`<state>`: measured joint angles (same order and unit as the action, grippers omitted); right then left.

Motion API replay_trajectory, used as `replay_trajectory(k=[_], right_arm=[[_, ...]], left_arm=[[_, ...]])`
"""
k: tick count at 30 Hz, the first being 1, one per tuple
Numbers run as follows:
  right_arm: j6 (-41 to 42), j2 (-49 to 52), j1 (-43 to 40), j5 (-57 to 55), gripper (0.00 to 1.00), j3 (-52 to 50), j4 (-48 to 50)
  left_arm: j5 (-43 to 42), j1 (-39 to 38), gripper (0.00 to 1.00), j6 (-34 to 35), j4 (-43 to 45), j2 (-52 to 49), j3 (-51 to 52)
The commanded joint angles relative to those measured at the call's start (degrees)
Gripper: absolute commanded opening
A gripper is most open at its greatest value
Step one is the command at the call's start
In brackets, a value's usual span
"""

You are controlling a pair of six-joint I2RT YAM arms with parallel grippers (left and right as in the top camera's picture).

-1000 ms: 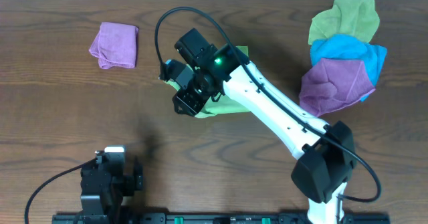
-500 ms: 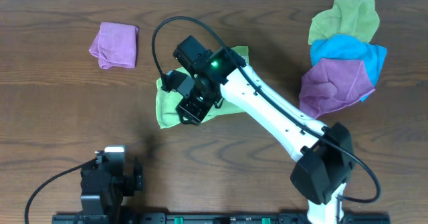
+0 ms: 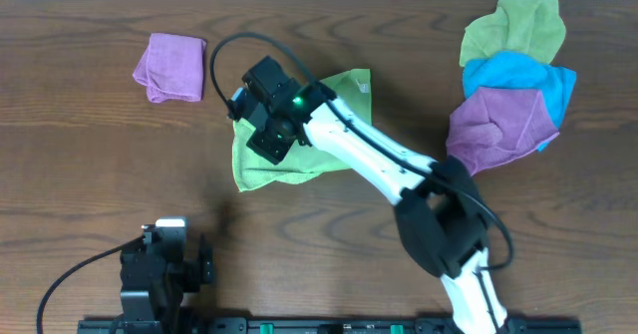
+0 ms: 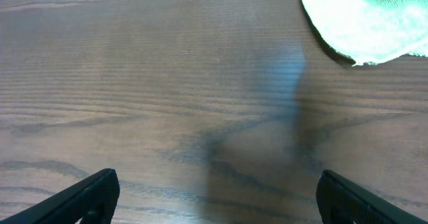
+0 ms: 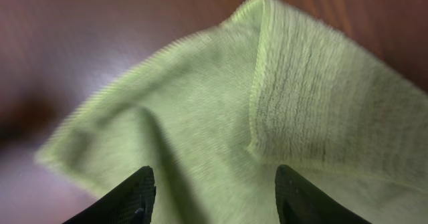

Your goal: Fold the cloth

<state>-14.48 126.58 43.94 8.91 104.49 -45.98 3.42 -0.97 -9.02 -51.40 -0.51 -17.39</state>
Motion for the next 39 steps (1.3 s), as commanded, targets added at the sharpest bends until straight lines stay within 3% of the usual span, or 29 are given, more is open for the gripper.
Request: replay_trajectory(k=[1,9,15,20,21,26,30,35,37,39], right_arm=[[-1.92,1.92,0.39,-3.21,0.57,-0.31,1.75],[-1.88,6.99,0.39,-7.13,0.52,-0.31,4.09],[-1.84,8.11,0.39,-7.65,0.4,-0.31,7.1],[-1.79,8.11,0.39,-10.45,0.04,-0.31,8.96],[-1.79,8.11,0.39,-11.39,0.01,-0.31,8.96],[-0.28,8.11,0.39,-15.91,0.01,1.77,9.55],[1.18,8.11,0.39,-17.53,0.01,7.1,16.26],[1.18,8.13,0.39,-17.25,0.05,8.33,29.59],[1.18,8.39,0.39,-17.27,0.19,8.33,33.92],[1.2,8.44,0.39,-17.27,0.57,8.33,38.03]], left_arm=[[1.66,-0.24,0.95,-1.29,-2.4,0.28,0.48],[1.66,-0.24,0.95,-1.27,-2.38,0.28,0.48],[1.66,-0.24,0.95,-1.27,-2.38,0.28,0.48],[1.66,-0.24,0.95,-1.27,-2.38,0.28,0.48],[1.64,-0.24,0.95,-1.27,-2.38,0.28,0.48],[1.66,-0.24,0.95,-1.27,-2.36,0.28,0.48],[1.42,-0.24,0.95,-1.27,-2.34,0.28,0.48],[1.42,-0.24,0.95,-1.27,-2.32,0.28,0.48],[1.42,-0.24,0.95,-1.27,-2.32,0.28,0.48],[1.42,-0.24,0.95,-1.27,-2.32,0.28,0.48]])
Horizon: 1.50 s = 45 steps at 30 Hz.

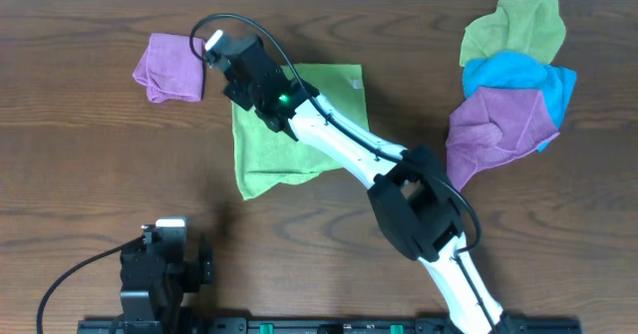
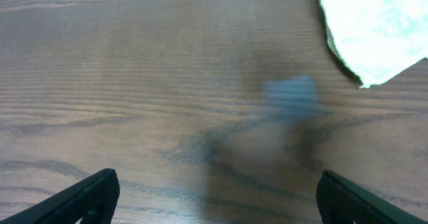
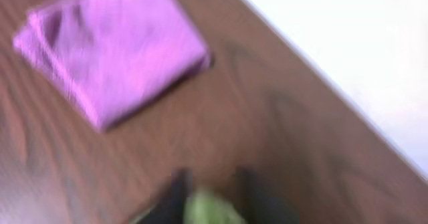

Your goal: Fold the cloth

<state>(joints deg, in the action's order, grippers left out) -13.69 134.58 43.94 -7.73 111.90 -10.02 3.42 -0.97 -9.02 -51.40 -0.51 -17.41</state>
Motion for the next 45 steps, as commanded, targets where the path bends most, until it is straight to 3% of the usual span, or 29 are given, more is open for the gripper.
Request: replay_trajectory(k=[1,6,10,18,23,27,31,34,40,45], right_arm=[[0.42,0.44,0.39,-0.63,0.61,0.92,2.93],[1.14,0.07,0.57,-0.63,0.69,0.94,0.98],[6.29,-2.38,1.16,0.57,0.72,0.94,-8.57],[2.21,-6.73,1.18,13.53,0.73,0.94,-32.09],[-1.22,-7.04,1.11,19.08,0.75,0.94,-39.95],[0.74,-7.1,0.48,19.3,0.76,0.94,-44.87],[10.12,-8.33,-2.58,20.98,0.77,0.94,-46.58],[11.54,-10.08,-6.01,27.23,0.79,0.94,-46.27],[11.04,-14.73,-12.59,30.69,0.8,0.94,-46.77],[10.82,-18.16,-16.31,30.71,0.81,0.94,-46.88]], left_arm=[[1.42,-0.24,0.95,-1.27,-2.32,0.28,0.5],[1.42,-0.24,0.95,-1.27,-2.32,0.28,0.5],[1.44,-0.24,0.95,-1.27,-2.01,0.28,0.5],[0.81,-0.24,0.95,-1.25,1.16,0.28,0.5],[1.27,-0.24,0.95,-1.27,2.71,0.28,0.5],[0.26,-0.24,0.95,-1.22,5.46,0.28,0.5],[-10.82,-0.24,0.95,0.44,9.25,0.28,0.5],[-17.25,-0.24,0.95,2.54,12.81,0.24,0.48],[-22.27,-0.24,0.95,9.81,16.09,-2.58,-1.25],[-22.69,-0.24,0.95,13.88,16.33,-12.66,-7.91]])
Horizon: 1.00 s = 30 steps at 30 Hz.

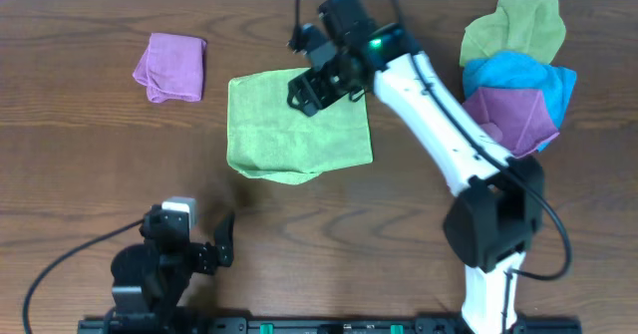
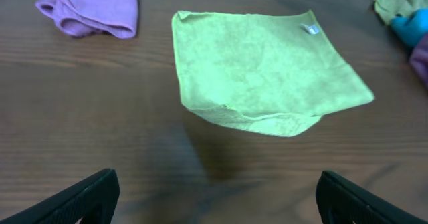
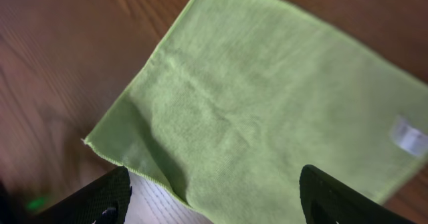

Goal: Fold the cloth
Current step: 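Grasp the green cloth's left edge with the left gripper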

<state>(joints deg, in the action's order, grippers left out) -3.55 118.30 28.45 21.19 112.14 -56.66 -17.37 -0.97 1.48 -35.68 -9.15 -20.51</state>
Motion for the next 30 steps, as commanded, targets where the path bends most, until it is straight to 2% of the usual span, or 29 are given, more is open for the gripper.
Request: replay_trajectory(k=[1,7,12,15,23,30], right_arm=[[0.68,-2.54,-1.38,1.79,0.81,0.7,-0.37],[-2.75,-4.37,-3.21,6.84,0.81,0.7,-1.62],[-4.7,-4.55,-5.49,13.77,0.82,0.68,-2.97],[-5.31,-4.55,-7.39,17.62,0.83,0.7,-2.97],[-5.31,-4.55,-13.33,20.9,0.86,0.7,-7.89],[-5.29,-4.55,-14.64,20.87,0.9,0.7,-10.99]], left_arm=[[-2.51,-0.24,0.95,3.72,0.61,-6.8,-6.69],[-7.93,-0.24,0.95,8.22,-1.46,-25.75,-19.78],[-22.18,-0.24,0.95,8.2,-4.96,-40.33,-30.71],[-26.25,-0.24,0.95,9.6,-4.31,-45.53,-32.68],[-25.68,-0.24,0.95,22.38,-4.35,-58.23,-32.13],[-23.85,-0.24,0.95,34.86,-4.37,-68.94,-32.13]])
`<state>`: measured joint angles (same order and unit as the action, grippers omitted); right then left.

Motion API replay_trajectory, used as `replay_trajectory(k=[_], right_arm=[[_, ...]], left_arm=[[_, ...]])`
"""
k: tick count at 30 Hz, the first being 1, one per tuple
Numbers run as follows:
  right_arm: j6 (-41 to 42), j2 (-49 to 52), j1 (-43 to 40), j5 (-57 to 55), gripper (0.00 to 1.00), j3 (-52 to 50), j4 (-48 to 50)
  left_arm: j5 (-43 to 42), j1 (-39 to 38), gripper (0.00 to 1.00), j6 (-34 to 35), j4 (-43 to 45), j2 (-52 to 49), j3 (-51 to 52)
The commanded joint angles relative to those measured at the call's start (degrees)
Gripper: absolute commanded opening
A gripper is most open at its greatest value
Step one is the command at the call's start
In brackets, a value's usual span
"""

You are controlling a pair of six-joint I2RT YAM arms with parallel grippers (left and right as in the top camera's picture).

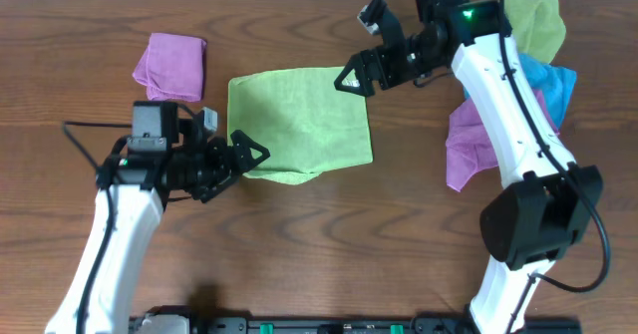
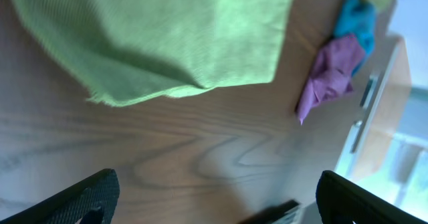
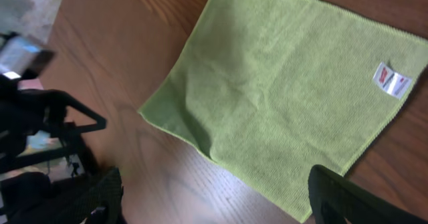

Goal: Fold the cloth
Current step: 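Grasp the green cloth's left edge with the left gripper, then grasp the green cloth's right corner with the right gripper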

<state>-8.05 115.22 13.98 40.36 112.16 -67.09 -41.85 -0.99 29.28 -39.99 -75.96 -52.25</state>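
The green cloth (image 1: pixel 297 123) lies spread flat on the wooden table, its near edge slightly rumpled; it also shows in the right wrist view (image 3: pixel 287 103) with a white tag, and in the left wrist view (image 2: pixel 160 37). My left gripper (image 1: pixel 242 157) stands open just off the cloth's near-left corner, holding nothing. My right gripper (image 1: pixel 361 77) is open at the cloth's far-right corner, also holding nothing.
A folded purple cloth (image 1: pixel 169 67) sits at the far left. A pile of green, blue and purple cloths (image 1: pixel 518 75) lies at the far right, partly behind my right arm. Bare wooden table (image 1: pixel 329 244) stretches in front of the green cloth.
My left arm has come up from the table's front edge to the cloth's near-left corner. My right gripper has moved right, from over the cloth's far edge to its far-right corner.
At first the cloth lay crumpled with my right gripper open over its left side. Then that gripper was at its far-left corner, shut on green fabric. Later the cloth lay spread out with the gripper open above its far edge. Now both open grippers stand at opposite corners.
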Motion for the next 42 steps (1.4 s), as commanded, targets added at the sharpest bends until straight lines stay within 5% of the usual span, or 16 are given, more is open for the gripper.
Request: replay_trajectory(k=[1,6,19,25,30,35,42], right_arm=[[-0.79,-1.46,-0.17,1.7,0.9,0.68,-1.33],[-0.79,-1.46,-0.17,1.68,0.92,0.68,-4.11],[-0.59,-1.46,-0.17,1.68,0.99,0.66,-9.22],[-0.57,-1.46,-0.17,1.68,0.99,0.66,-9.92],[-0.59,-1.46,-0.17,1.62,0.99,0.66,-10.08],[-0.57,-1.44,-0.17,1.25,0.99,0.59,-10.08],[-0.15,-1.42,-0.09,-3.1,0.99,-1.55,-8.39]], left_arm=[[1.4,-0.22,0.95,9.86,-0.04,-3.96,-0.39],[3.63,-0.22,0.95,16.09,0.92,-9.35,-0.39],[4.37,-0.22,1.0,19.02,10.08,-20.41,-0.39],[4.39,-0.22,0.77,18.99,12.11,-23.15,-0.39],[4.85,-0.22,0.22,18.99,13.97,-23.47,-0.39],[4.98,-0.22,0.06,18.01,15.19,-23.47,-0.39],[3.19,-0.15,0.06,11.76,15.13,-23.34,-0.42]])
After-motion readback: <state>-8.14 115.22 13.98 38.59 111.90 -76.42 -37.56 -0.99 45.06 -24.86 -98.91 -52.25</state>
